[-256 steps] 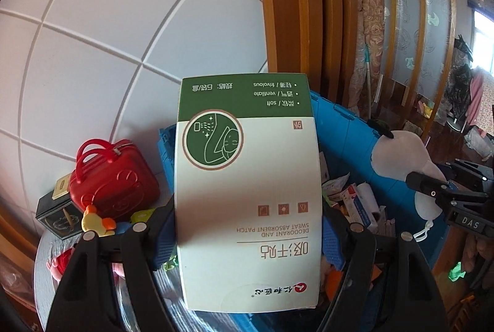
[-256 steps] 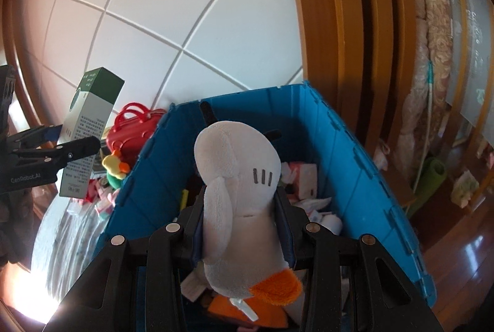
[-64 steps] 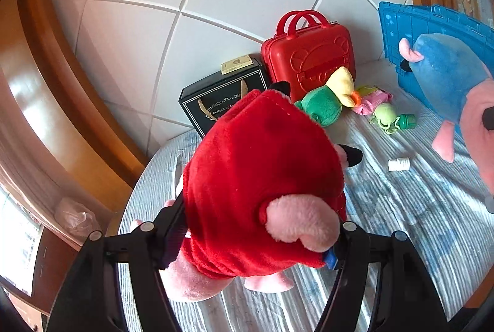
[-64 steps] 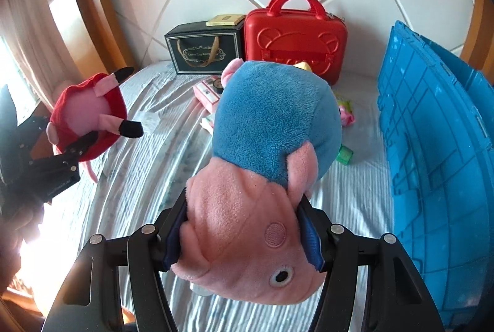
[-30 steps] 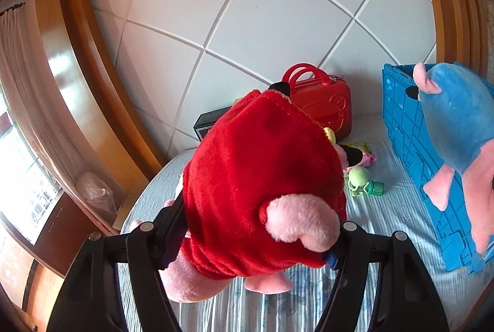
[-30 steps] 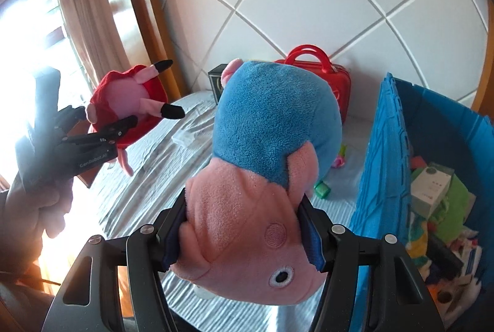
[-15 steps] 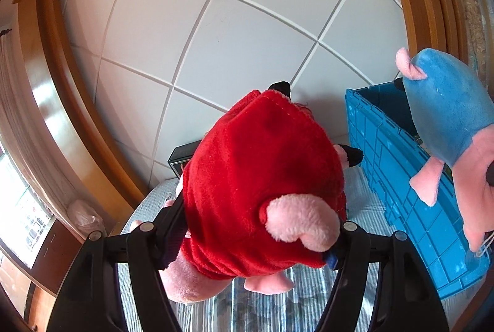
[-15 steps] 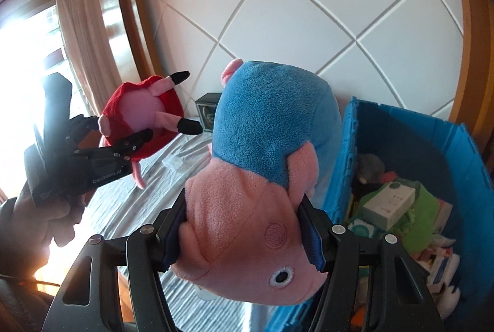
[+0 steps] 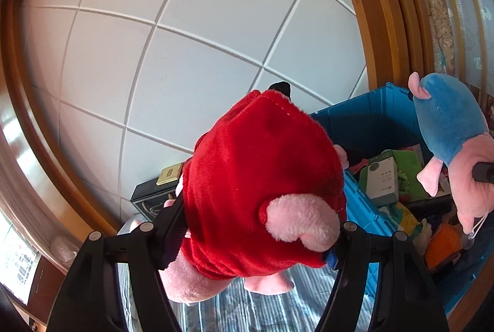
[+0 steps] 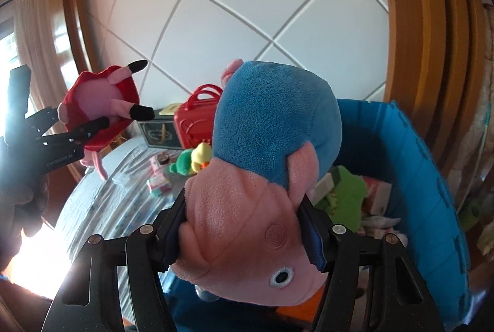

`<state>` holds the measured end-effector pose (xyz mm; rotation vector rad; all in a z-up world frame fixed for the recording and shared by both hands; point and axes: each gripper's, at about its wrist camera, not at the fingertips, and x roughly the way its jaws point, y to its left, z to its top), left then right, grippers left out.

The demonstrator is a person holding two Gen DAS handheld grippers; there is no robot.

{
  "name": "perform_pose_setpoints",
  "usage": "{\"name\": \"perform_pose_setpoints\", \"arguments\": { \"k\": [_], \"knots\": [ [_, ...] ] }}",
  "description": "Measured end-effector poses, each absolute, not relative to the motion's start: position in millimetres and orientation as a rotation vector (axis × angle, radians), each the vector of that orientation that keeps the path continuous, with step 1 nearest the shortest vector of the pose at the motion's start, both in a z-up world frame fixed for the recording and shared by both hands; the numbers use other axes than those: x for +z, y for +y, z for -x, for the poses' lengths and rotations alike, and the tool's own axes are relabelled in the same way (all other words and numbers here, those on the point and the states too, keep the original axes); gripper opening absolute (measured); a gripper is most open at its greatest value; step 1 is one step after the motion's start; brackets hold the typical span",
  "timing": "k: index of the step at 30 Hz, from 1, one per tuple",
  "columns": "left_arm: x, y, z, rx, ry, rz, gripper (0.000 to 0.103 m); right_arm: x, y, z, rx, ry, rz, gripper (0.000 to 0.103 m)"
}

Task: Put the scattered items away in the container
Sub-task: 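Lift both pig plushes and carry them over the blue crate, then open both tools to drop the pig plushes into the crate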

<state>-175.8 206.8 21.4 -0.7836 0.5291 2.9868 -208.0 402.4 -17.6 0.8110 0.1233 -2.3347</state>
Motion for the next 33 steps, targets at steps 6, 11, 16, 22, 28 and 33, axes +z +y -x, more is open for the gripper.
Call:
{"name": "perform_pose_setpoints", "arguments": {
  "k": [6,11,16,22,28,33],
  "knots": [
    [28.1,258.7,199.4,2.882,0.566,0.743,0.069,-28.6,445.9,219.9,-2.401,0.069,-0.857,0.064],
    [33.6,307.4,220.9,2.806,0.595,0.69,0.069,-43.4,470.4,230.7,-2.429,0.037,-0.907,0.064],
    [36.8,346.4,241.4,2.728,0.598,0.677,0.069,-55.1,493.5,243.2,-2.448,0.01,-0.944,0.064],
    [32.8,394.4,278.9,2.647,0.614,0.672,0.069,-63.6,514.9,253.5,-2.473,-0.022,-0.977,0.064],
    [29.3,432.5,316.1,2.586,0.617,0.672,0.069,-72.0,527.9,265.3,-2.488,-0.045,-1.011,0.064],
    [28.8,452.8,339.8,2.559,0.601,0.667,0.069,-76.2,532.7,270.6,-2.491,-0.054,-1.028,0.064]
  ]
}}
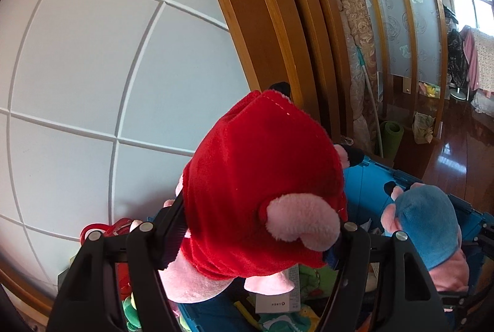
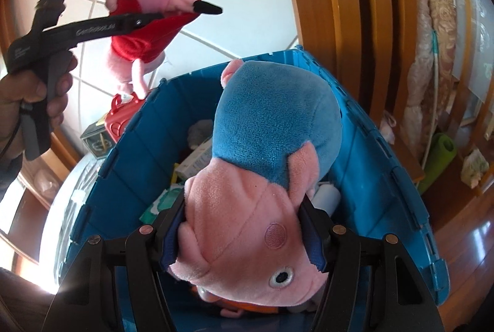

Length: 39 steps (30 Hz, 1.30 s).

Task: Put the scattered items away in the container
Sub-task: 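Open both tools to drop the pig plushes into the crate, then move both tools back toward the remaining items on the bed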

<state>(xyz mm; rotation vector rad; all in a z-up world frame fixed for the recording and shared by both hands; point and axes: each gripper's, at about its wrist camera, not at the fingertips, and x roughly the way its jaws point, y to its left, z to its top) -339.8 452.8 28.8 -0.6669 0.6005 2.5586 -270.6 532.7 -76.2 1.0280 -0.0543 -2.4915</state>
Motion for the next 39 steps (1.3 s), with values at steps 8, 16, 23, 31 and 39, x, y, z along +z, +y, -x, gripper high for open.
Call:
{"name": "perform_pose_setpoints", "arguments": {
  "k": [8,16,23,31,39],
  "knots": [
    [30.1,458.4,364.7,2.555,0.553,0.644,0.092,-84.7,535.9,281.6,-2.474,-0.035,-1.062,0.076],
    [32.7,438.8,375.3,2.599,0.533,0.669,0.103,-89.2,527.1,284.1,-2.416,-0.018,-1.061,0.103],
    [27.7,387.9,366.8,2.673,0.5,0.723,0.103,-80.2,509.3,278.2,-2.38,0.006,-1.014,0.103],
    [27.5,325.2,344.5,2.771,0.455,0.772,0.103,-67.2,480.6,267.1,-2.32,0.082,-0.973,0.103],
    [24.3,260.8,312.0,2.87,0.394,0.81,0.103,-53.8,448.9,243.1,-2.278,0.169,-0.925,0.103]
  ]
}}
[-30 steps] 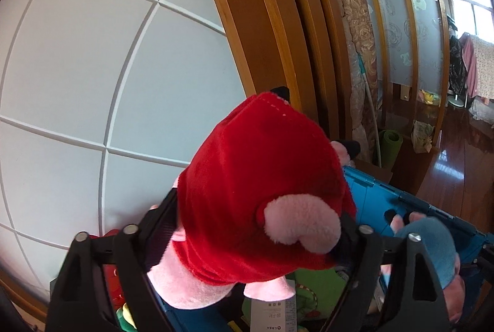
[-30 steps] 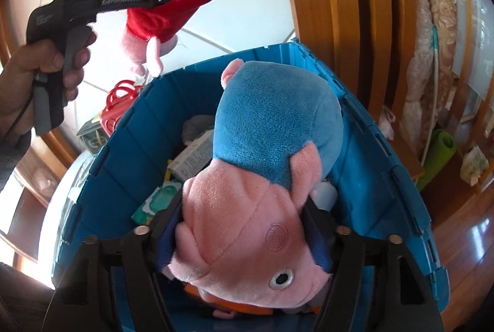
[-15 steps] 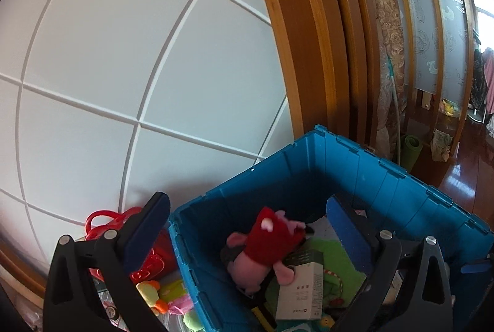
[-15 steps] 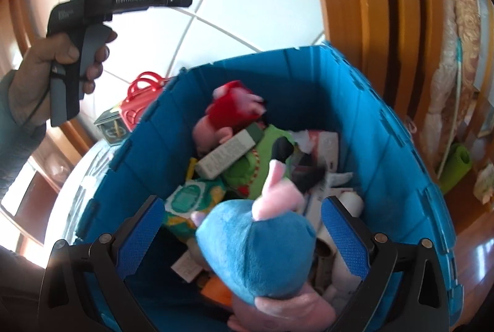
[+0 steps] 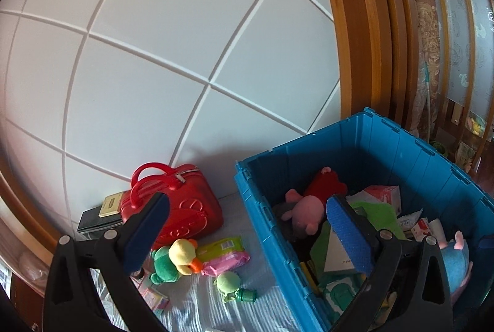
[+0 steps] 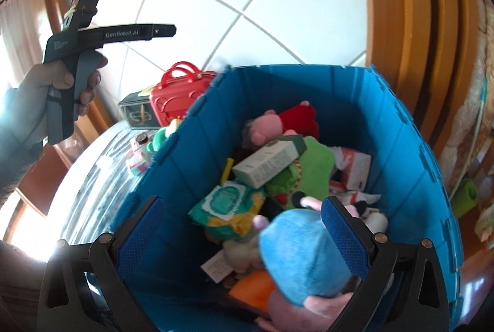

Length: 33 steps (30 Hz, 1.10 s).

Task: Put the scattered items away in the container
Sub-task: 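Move both tools back toward the remaining items on the bed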

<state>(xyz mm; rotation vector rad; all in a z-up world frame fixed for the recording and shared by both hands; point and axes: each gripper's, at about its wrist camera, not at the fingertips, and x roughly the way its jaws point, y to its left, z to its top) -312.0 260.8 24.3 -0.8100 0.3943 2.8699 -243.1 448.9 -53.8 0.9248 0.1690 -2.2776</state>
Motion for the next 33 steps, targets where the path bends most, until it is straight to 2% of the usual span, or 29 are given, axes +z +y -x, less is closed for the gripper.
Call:
{"name": "perform_pose_setpoints", "arguments": {
  "k": [8,21,33],
  "knots": [
    [5.7,172.7,277.3,2.946,0.376,0.87,0.103,-41.9,400.0,208.1,-2.253,0.248,-0.89,0.103],
    [-42.7,16.2,251.6,2.99,0.243,1.053,0.103,-44.7,270.6,162.4,-2.197,0.346,-0.878,0.103],
    [-130.2,-107.5,233.3,2.955,0.237,1.299,0.103,-125.0,136.0,133.2,-2.141,0.467,-0.949,0.103]
  ]
}}
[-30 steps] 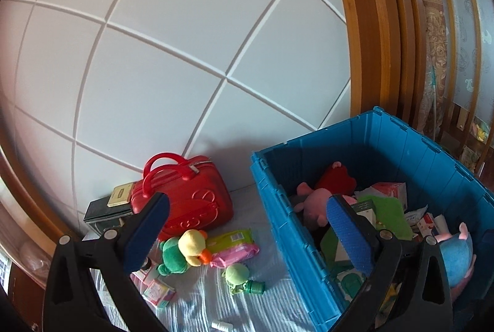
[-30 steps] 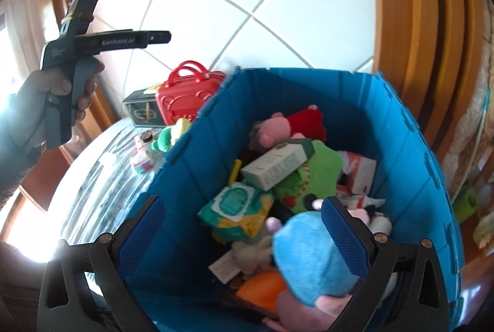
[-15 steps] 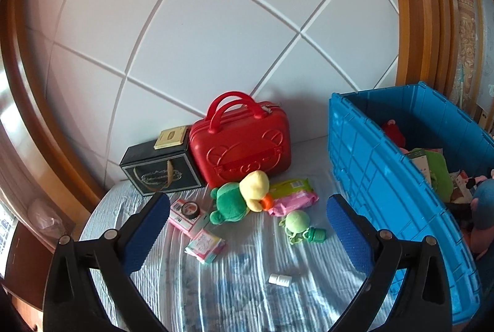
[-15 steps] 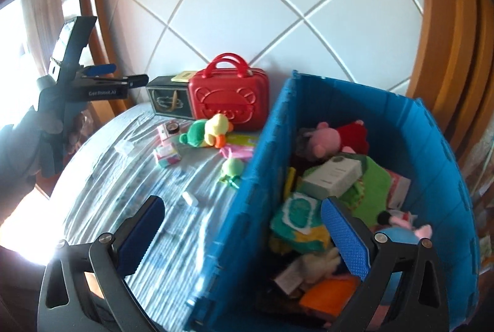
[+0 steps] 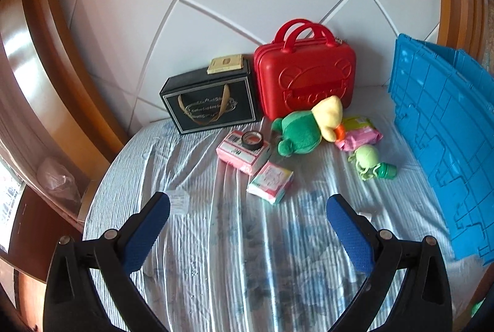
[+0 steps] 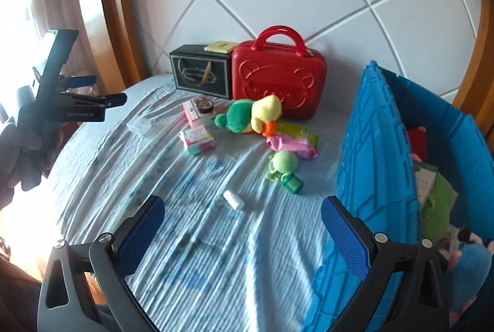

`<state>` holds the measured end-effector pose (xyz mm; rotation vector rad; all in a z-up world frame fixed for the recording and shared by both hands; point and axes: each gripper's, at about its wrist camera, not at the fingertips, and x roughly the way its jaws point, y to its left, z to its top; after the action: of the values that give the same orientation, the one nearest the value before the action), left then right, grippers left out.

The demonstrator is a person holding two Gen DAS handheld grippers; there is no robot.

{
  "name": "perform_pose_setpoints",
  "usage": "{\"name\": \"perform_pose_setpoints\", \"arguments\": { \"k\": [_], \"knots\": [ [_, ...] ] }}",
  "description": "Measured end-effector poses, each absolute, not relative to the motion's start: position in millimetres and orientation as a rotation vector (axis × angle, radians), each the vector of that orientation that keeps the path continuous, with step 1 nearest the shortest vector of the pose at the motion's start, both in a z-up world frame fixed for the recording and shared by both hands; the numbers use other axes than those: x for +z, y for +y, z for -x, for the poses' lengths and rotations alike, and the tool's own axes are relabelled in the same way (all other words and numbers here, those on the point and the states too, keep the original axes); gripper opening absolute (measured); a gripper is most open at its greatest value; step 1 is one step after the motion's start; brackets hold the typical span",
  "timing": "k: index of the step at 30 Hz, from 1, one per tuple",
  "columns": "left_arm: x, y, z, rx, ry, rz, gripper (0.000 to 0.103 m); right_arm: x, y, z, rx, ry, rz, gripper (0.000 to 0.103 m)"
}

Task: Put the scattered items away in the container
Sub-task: 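Move both tools back toward the remaining items on the bed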

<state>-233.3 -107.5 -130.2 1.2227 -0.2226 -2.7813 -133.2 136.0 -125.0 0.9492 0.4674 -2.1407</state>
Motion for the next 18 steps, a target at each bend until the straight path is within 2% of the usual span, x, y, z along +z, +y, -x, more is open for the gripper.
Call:
{"name": "perform_pose_setpoints", "arguments": {
  "k": [5,12,18],
  "knots": [
    [-174.9,-146.7,234.6,-2.74,-0.183,-1.321,0.103,-174.6,101.7,139.3,-2.128,0.471,-1.039,0.103],
    [-223.5,-212.2,270.6,-2.673,-0.141,-1.314,0.103,-246.4,65.5,157.7,-2.124,0.509,-1.15,0.103],
    [-271.7,-265.7,314.3,-2.629,-0.127,-1.347,0.103,-276.2,42.9,170.6,-2.142,0.538,-1.2,0.103]
  ]
}}
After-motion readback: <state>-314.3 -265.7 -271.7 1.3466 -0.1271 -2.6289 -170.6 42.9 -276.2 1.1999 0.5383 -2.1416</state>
